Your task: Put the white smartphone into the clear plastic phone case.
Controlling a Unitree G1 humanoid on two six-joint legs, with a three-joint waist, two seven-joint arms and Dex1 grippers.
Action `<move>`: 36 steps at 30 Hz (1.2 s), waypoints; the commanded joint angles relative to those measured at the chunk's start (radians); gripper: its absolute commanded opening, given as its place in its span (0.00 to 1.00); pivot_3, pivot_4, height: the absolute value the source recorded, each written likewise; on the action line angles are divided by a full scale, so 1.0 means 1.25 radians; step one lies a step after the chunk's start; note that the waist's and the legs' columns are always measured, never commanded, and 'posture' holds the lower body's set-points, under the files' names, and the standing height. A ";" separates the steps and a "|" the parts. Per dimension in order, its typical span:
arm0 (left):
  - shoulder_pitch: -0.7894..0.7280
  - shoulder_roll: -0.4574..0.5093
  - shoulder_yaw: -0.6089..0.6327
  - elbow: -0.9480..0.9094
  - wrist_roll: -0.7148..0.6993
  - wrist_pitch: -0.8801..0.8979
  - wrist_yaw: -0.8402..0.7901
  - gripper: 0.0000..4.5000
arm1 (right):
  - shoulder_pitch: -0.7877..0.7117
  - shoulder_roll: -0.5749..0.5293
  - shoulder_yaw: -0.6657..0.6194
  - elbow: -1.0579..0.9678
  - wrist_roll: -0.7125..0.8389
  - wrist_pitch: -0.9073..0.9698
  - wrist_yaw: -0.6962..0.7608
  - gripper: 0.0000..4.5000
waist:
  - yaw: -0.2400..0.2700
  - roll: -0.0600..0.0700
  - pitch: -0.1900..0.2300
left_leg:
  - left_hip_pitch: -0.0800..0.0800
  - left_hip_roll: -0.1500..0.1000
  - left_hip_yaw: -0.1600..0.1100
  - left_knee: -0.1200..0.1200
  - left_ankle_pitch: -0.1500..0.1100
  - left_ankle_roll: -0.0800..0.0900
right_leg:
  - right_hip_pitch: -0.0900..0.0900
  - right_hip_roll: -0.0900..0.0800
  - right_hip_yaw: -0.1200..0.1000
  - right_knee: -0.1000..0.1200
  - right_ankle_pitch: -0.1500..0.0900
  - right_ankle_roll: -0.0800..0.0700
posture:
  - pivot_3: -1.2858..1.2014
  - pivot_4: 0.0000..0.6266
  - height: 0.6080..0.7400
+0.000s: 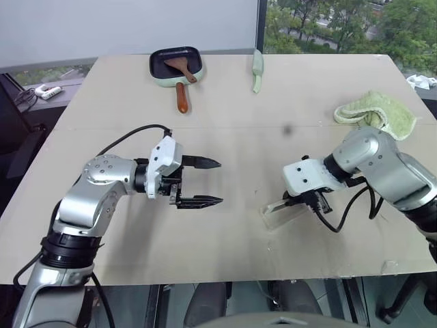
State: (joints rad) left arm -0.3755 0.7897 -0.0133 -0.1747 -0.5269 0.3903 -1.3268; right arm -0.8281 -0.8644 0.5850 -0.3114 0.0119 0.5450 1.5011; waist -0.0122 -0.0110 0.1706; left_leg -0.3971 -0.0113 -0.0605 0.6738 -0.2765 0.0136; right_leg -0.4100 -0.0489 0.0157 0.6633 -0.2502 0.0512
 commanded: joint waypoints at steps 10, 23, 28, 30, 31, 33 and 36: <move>-0.001 -0.003 -0.001 -0.007 0.008 -0.018 -0.007 0.99 | -0.037 -0.016 0.028 -0.013 0.021 -0.003 0.089 0.00 | 0.000 0.000 0.000 | 0.000 0.000 0.000 0.000 0.000 0.000 | 0.000 0.000 0.000 0.000 0.000 0.000 | 0.52 0.24 1.00; -0.009 -0.011 -0.005 -0.007 0.010 -0.018 -0.008 0.99 | -0.065 -0.069 0.060 -0.046 0.106 -0.002 0.091 0.00 | -0.001 0.000 0.000 | 0.000 0.000 0.000 0.000 0.000 0.000 | -0.001 0.000 0.000 0.000 0.000 0.000 | 0.52 0.24 1.00; -0.012 -0.010 -0.008 -0.007 0.012 -0.021 -0.010 0.99 | -0.070 -0.064 0.070 -0.041 0.110 0.001 0.091 0.00 | -0.001 0.000 0.000 | -0.001 0.000 0.000 0.000 0.000 0.000 | -0.001 0.000 0.000 0.000 0.000 0.000 | 0.52 0.24 1.00; -0.012 -0.011 -0.007 -0.009 0.008 -0.023 -0.012 0.99 | -0.071 -0.050 0.075 -0.029 0.095 -0.002 0.085 0.00 | -0.001 0.000 0.000 | -0.001 0.000 0.000 0.000 0.000 0.000 | -0.001 0.000 0.000 0.000 0.000 0.000 | 0.52 0.24 1.00; -0.012 -0.012 -0.007 -0.012 0.004 -0.022 -0.013 0.99 | -0.071 -0.046 0.077 -0.023 0.089 -0.002 0.082 0.00 | -0.001 0.000 0.000 | -0.001 0.000 0.000 0.000 0.000 0.000 | -0.001 0.000 0.000 0.000 0.000 0.000 | 0.52 0.24 1.00; -0.011 -0.017 -0.001 -0.022 -0.014 -0.016 -0.016 0.99 | -0.071 -0.038 0.082 -0.010 0.084 -0.002 0.083 0.00 | -0.002 0.000 0.000 | -0.001 0.000 0.000 0.000 0.000 0.000 | -0.001 0.000 0.000 0.000 0.000 0.000 | 0.52 0.24 1.00; -0.006 -0.020 0.007 -0.037 -0.034 -0.022 -0.032 0.99 | -0.074 -0.021 0.095 0.020 0.072 -0.003 0.078 0.00 | -0.003 0.000 0.000 | -0.001 0.000 0.000 0.000 0.000 0.000 | -0.001 0.000 0.000 0.000 0.000 0.000 | 0.52 0.24 1.00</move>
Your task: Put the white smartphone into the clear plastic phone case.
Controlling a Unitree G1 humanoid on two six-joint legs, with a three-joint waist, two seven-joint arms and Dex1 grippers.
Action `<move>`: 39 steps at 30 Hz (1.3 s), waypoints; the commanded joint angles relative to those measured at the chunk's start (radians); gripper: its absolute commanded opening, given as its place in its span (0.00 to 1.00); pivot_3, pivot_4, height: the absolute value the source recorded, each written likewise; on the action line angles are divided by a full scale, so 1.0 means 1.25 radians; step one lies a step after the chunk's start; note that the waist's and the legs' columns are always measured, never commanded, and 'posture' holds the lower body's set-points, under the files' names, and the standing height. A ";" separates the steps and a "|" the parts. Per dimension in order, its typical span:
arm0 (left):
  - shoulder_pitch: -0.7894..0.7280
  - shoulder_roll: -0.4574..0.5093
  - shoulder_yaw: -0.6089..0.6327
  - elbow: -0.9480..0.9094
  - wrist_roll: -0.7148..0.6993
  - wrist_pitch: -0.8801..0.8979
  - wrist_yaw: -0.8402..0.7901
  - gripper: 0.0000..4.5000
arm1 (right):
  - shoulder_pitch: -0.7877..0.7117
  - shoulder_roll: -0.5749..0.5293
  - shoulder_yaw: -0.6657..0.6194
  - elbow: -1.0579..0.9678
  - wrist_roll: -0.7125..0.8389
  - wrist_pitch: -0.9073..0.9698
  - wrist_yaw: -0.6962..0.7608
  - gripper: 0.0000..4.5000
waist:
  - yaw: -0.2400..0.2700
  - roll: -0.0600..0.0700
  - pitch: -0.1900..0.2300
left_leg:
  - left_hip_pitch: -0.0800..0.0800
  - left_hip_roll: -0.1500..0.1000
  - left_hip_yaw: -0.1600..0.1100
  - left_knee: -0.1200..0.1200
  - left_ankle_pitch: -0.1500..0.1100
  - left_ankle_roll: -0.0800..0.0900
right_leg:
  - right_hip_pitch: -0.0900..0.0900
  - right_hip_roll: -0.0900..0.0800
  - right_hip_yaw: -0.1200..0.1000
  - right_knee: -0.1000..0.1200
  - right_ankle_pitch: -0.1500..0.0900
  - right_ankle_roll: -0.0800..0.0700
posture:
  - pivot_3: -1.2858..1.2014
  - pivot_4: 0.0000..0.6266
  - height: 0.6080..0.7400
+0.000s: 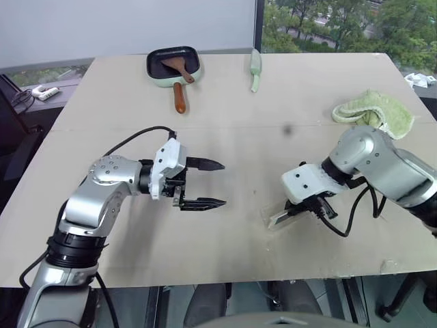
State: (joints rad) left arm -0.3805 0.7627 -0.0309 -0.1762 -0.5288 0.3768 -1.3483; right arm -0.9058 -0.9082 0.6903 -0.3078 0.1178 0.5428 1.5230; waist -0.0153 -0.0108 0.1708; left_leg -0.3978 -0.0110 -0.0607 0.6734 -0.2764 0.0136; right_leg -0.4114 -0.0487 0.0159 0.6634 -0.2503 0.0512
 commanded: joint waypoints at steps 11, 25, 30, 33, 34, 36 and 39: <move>-0.005 0.005 0.017 -0.041 -0.030 -0.009 -0.010 1.00 | -0.029 0.117 0.049 0.125 -0.088 -0.035 0.006 0.09 | -0.018 -0.004 -0.003 | 0.003 0.002 0.000 0.000 0.000 0.000 | 0.002 0.003 0.000 0.001 0.001 -0.001 | 0.52 0.24 1.00; -0.019 -0.001 0.005 -0.027 -0.020 -0.015 -0.011 1.00 | -0.023 0.135 -0.025 0.102 -0.086 -0.017 -0.007 0.99 | -0.015 -0.002 -0.001 | -0.001 0.002 0.000 -0.001 0.002 -0.004 | -0.001 0.002 0.000 -0.001 0.001 -0.001 | 0.52 0.24 1.00; -0.018 -0.001 0.004 -0.026 -0.020 -0.016 -0.013 1.00 | -0.039 0.126 -0.060 0.095 -0.077 -0.009 -0.001 0.99 | -0.016 -0.002 -0.001 | 0.000 0.002 0.000 -0.001 0.001 -0.003 | -0.001 0.002 0.000 0.000 0.001 -0.002 | 0.52 0.24 1.00; -0.014 0.000 0.004 -0.029 -0.021 -0.016 -0.012 1.00 | -0.040 0.108 -0.093 0.090 -0.069 -0.012 0.002 0.99 | -0.015 -0.002 -0.001 | 0.000 0.002 0.000 -0.001 0.001 -0.003 | -0.001 0.002 0.000 0.000 0.001 -0.002 | 0.52 0.24 1.00; -0.013 0.000 0.003 -0.030 -0.021 -0.016 -0.011 1.00 | -0.039 0.106 -0.098 0.089 -0.067 -0.013 0.002 0.99 | -0.014 -0.002 -0.001 | 0.000 0.002 0.000 -0.001 0.001 -0.003 | -0.001 0.002 0.000 0.000 0.001 -0.002 | 0.52 0.24 1.00; -0.008 0.000 0.002 -0.035 -0.021 -0.017 -0.010 1.00 | -0.023 0.083 -0.135 0.084 -0.051 -0.026 0.002 0.99 | -0.014 -0.002 -0.001 | 0.000 0.002 0.000 -0.001 0.001 -0.003 | -0.001 0.002 0.000 0.000 0.001 -0.002 | 0.52 0.24 1.00; -0.001 0.003 0.001 -0.036 -0.019 -0.021 -0.010 1.00 | 0.049 0.016 -0.179 0.071 -0.046 -0.065 -0.006 0.99 | -0.008 -0.002 -0.001 | -0.001 0.002 0.000 -0.001 0.001 -0.003 | -0.001 0.002 0.000 -0.001 0.001 -0.002 | 0.52 0.24 1.00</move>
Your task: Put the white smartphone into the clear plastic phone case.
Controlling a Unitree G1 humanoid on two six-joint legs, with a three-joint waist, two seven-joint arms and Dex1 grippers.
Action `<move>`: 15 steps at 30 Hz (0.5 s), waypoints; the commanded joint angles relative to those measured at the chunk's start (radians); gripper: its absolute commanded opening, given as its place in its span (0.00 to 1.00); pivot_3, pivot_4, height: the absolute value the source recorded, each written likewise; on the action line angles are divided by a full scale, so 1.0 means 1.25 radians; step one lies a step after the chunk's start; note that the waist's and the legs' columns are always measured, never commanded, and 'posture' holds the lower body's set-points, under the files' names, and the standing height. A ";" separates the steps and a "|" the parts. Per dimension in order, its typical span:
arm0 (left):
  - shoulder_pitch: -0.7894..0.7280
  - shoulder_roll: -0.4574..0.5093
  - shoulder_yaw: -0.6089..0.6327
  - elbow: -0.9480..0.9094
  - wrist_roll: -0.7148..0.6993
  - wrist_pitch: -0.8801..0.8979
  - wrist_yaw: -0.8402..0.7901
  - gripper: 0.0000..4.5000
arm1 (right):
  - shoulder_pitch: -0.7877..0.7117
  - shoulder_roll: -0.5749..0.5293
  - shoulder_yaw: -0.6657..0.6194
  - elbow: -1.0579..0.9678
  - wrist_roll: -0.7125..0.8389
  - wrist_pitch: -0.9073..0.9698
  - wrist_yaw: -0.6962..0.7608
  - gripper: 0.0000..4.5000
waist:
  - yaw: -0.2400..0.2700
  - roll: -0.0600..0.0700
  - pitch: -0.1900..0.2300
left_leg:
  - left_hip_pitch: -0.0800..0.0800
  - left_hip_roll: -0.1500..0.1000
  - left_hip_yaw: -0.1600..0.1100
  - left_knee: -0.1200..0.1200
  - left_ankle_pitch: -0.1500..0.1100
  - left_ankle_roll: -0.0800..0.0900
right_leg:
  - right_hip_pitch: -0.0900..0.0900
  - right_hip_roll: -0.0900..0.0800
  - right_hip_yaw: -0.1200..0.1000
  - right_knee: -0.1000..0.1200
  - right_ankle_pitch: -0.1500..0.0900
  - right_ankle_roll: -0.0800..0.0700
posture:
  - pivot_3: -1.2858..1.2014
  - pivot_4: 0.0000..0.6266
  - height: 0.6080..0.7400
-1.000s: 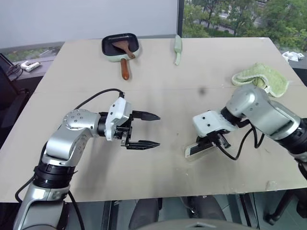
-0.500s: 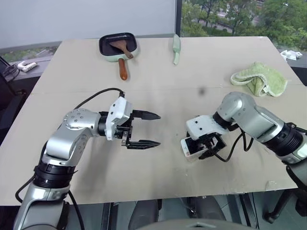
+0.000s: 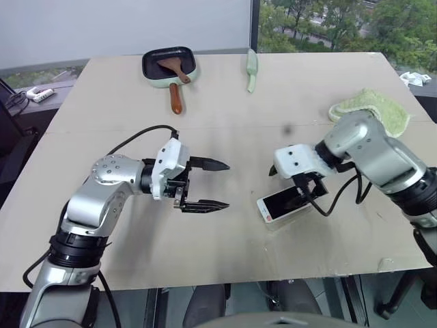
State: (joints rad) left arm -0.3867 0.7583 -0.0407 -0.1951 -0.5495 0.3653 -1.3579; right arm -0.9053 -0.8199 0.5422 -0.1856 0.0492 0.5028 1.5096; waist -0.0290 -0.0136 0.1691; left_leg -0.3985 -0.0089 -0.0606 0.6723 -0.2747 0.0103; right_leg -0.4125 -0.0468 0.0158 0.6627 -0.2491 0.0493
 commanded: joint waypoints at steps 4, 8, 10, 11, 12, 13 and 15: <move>0.009 0.008 0.010 -0.020 -0.001 -0.015 -0.003 1.00 | 0.168 -0.141 -0.080 -0.092 0.021 -0.007 0.010 0.99 | 0.014 0.000 0.000 | 0.000 0.000 0.001 0.000 -0.001 0.001 | 0.000 0.000 0.000 0.000 0.000 0.000 | 0.52 0.24 1.00; 0.012 0.010 0.011 -0.020 0.000 -0.014 -0.004 1.00 | 0.251 -0.164 -0.114 -0.179 0.084 0.070 -0.001 0.91 | 0.009 0.000 0.000 | 0.000 0.000 0.001 0.000 -0.001 0.002 | 0.000 0.000 0.001 0.001 0.000 0.000 | 0.52 0.24 1.00; 0.012 0.012 0.012 -0.018 0.000 -0.015 -0.006 1.00 | 0.283 -0.169 -0.126 -0.224 0.114 0.107 -0.010 0.83 | 0.007 0.000 0.000 | 0.001 0.001 0.002 0.000 -0.001 0.002 | 0.000 0.001 0.002 0.001 0.000 0.000 | 0.52 0.24 1.00; 0.013 0.013 0.013 -0.017 0.001 -0.016 -0.007 1.00 | 0.299 -0.174 -0.129 -0.242 0.124 0.120 -0.012 0.73 | 0.009 0.000 0.000 | 0.001 0.001 0.001 0.000 -0.001 0.002 | 0.000 0.001 0.001 0.001 0.000 0.000 | 0.52 0.24 1.00; 0.013 0.014 0.013 -0.016 0.001 -0.016 -0.008 1.00 | 0.315 -0.178 -0.129 -0.258 0.128 0.128 -0.018 0.61 | 0.011 0.000 0.000 | 0.001 0.001 0.001 0.000 -0.001 0.002 | 0.000 0.001 0.001 0.001 0.000 0.000 | 0.52 0.24 1.00; 0.013 0.015 0.014 -0.016 0.001 -0.016 -0.009 1.00 | 0.328 -0.178 -0.128 -0.271 0.132 0.138 -0.025 0.53 | 0.012 0.000 0.000 | 0.001 0.001 0.001 0.000 -0.001 0.002 | 0.001 0.001 0.000 0.001 0.000 0.000 | 0.52 0.24 1.00; 0.013 0.015 0.014 -0.015 0.001 -0.017 -0.010 1.00 | 0.348 -0.178 -0.124 -0.289 0.136 0.151 -0.039 0.32 | 0.013 0.000 0.000 | 0.001 0.001 0.001 0.000 -0.001 0.002 | 0.001 0.000 0.000 0.001 0.000 0.000 | 0.52 0.24 1.00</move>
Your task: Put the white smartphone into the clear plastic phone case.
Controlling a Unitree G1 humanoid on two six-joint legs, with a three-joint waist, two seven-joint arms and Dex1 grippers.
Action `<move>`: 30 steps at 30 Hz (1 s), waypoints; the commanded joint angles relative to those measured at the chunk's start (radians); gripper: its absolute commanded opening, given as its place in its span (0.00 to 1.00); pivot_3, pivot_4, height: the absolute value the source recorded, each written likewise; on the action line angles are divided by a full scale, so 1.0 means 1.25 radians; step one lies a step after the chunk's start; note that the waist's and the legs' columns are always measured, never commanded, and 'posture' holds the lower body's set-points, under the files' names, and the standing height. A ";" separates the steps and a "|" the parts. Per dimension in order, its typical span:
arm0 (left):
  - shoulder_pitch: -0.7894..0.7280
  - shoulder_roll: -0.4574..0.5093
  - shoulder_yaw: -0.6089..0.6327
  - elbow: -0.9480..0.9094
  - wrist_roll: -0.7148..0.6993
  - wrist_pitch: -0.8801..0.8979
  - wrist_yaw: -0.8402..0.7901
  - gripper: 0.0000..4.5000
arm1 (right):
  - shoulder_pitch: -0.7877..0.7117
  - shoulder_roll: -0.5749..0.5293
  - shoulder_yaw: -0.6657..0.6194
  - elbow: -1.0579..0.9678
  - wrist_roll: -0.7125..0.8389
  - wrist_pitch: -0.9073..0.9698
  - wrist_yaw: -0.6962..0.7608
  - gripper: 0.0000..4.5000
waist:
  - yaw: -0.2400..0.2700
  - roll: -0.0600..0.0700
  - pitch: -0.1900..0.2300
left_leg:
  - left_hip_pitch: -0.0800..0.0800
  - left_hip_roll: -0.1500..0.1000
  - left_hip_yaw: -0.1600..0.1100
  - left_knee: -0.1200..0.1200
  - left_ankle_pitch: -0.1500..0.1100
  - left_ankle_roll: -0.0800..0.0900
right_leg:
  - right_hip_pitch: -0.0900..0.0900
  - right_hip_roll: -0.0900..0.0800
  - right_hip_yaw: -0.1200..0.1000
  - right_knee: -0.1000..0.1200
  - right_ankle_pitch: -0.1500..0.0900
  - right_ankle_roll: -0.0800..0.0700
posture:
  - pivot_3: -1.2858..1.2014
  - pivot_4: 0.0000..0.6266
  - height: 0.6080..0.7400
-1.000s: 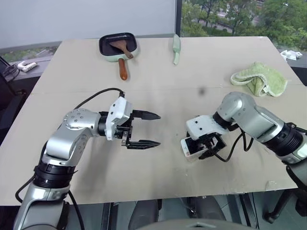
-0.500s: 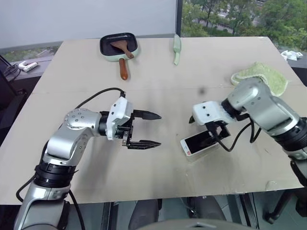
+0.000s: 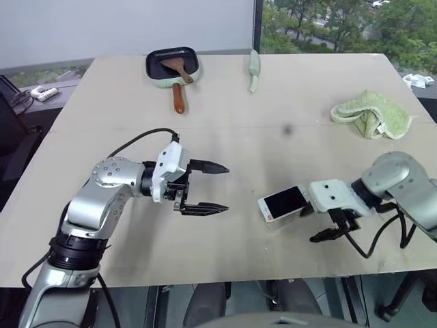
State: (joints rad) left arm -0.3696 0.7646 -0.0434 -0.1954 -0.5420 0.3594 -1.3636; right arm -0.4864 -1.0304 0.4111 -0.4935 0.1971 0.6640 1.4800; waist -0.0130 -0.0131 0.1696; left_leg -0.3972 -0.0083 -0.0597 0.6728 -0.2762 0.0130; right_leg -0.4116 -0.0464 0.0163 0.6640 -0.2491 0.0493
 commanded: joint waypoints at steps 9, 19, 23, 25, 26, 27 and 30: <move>0.005 0.017 0.021 -0.018 -0.008 -0.012 -0.010 1.00 | 0.110 0.079 -0.003 -0.025 -0.012 -0.002 -0.162 0.01 | 0.000 0.000 0.000 | 0.000 0.000 0.000 0.000 0.000 0.000 | 0.000 0.000 0.000 0.000 0.000 0.000 | 0.52 0.24 1.00; 0.003 0.022 0.020 -0.009 -0.006 -0.018 -0.017 1.00 | 0.120 0.208 0.006 -0.005 -0.023 0.016 -0.309 0.01 | -0.001 -0.001 0.000 | 0.000 0.000 0.000 0.000 0.000 0.000 | 0.000 0.000 0.000 0.000 0.000 0.000 | 0.52 0.24 1.00; 0.001 0.023 0.020 -0.005 -0.004 -0.019 -0.020 1.00 | 0.092 0.265 0.011 0.019 -0.032 0.024 -0.353 0.01 | -0.001 0.000 0.000 | 0.000 0.000 0.000 0.000 0.000 0.000 | 0.000 0.000 0.000 0.000 0.000 0.000 | 0.52 0.24 1.00; 0.002 0.024 0.020 -0.005 -0.003 -0.020 -0.020 1.00 | 0.083 0.280 0.017 0.029 -0.037 0.021 -0.364 0.01 | -0.001 0.000 0.000 | 0.000 0.000 0.000 0.000 0.000 0.000 | 0.000 0.000 0.000 0.000 0.000 0.000 | 0.52 0.24 1.00; 0.003 0.024 0.020 -0.005 -0.003 -0.020 -0.020 1.00 | 0.082 0.282 0.019 0.032 -0.038 0.021 -0.367 0.01 | 0.000 0.000 0.000 | 0.000 0.000 0.000 0.000 0.000 0.000 | 0.000 0.000 0.000 0.000 0.000 0.000 | 0.52 0.24 1.00; 0.004 0.025 0.020 -0.006 -0.002 -0.021 -0.020 1.00 | 0.081 0.283 0.021 0.034 -0.038 0.019 -0.367 0.01 | 0.000 0.000 0.000 | 0.000 0.000 0.000 0.000 0.000 0.000 | 0.000 0.000 0.000 0.000 0.000 0.000 | 0.52 0.24 1.00; 0.007 0.027 0.020 -0.006 0.000 -0.025 -0.019 1.00 | 0.077 0.287 0.021 0.040 -0.039 0.014 -0.375 0.01 | 0.000 0.000 0.000 | 0.000 -0.001 0.000 0.000 0.000 0.000 | 0.000 0.000 0.000 0.000 0.000 0.000 | 0.52 0.24 1.00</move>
State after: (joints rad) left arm -0.3563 0.7846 -0.0399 -0.1852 -0.5399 0.3460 -1.3813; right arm -0.3761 -0.6762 0.4447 -0.4336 0.1507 0.6937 1.0207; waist -0.0133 -0.0137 0.1692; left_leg -0.3975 -0.0089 -0.0596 0.6732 -0.2760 0.0128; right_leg -0.4114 -0.0464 0.0162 0.6637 -0.2491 0.0493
